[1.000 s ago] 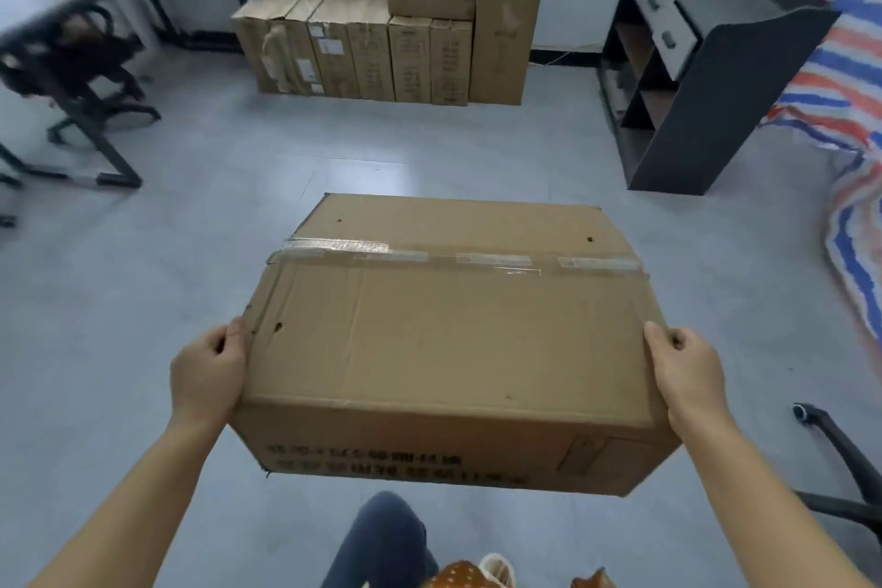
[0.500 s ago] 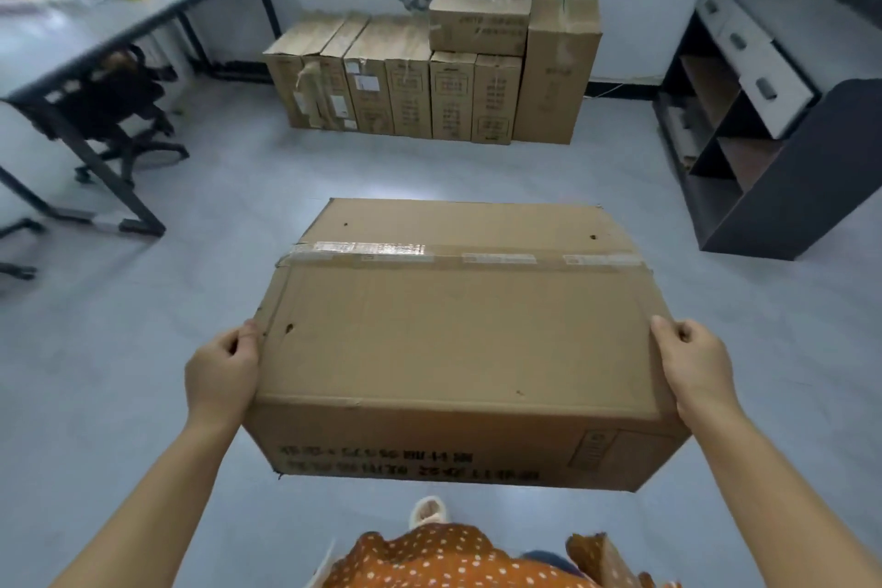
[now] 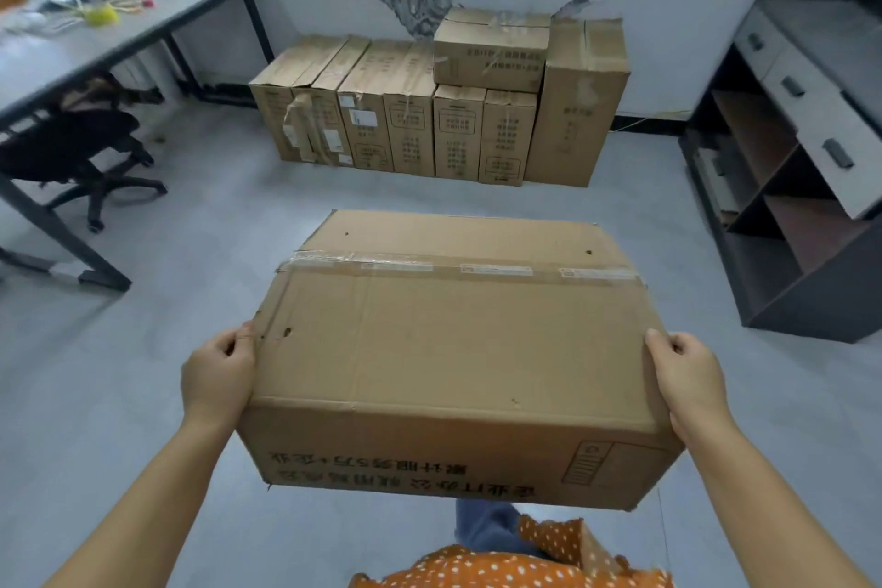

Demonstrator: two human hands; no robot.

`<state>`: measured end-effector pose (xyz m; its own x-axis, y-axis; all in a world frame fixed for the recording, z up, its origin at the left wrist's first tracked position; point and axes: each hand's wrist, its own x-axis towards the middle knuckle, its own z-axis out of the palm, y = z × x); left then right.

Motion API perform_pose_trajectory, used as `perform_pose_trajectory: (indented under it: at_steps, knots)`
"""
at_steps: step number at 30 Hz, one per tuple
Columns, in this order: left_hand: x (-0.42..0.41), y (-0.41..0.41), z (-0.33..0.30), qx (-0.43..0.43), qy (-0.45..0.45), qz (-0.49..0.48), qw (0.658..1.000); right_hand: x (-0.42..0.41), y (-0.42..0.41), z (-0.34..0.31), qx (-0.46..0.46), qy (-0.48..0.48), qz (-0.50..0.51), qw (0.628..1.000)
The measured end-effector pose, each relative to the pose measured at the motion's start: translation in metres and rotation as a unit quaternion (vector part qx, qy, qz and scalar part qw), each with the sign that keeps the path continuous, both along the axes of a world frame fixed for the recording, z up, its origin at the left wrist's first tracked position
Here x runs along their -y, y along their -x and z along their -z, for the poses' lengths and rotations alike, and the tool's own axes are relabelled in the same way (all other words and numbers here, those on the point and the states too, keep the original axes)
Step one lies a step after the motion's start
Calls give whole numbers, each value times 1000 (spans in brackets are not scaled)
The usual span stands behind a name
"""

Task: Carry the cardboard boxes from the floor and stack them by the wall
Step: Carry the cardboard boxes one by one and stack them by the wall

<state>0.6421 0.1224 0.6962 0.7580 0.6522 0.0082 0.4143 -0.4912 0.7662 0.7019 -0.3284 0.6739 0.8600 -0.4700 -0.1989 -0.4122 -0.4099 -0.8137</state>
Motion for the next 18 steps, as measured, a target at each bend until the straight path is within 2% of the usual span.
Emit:
perform_pose_trajectory:
  at_steps: [7, 18]
  knots:
    - [17, -180, -13, 22, 12, -19, 1000, 19, -191, -27, 14, 4, -9, 1000]
    - [4, -426, -15, 23, 12, 3, 1000, 9, -431, -42, 39, 1, -3, 999]
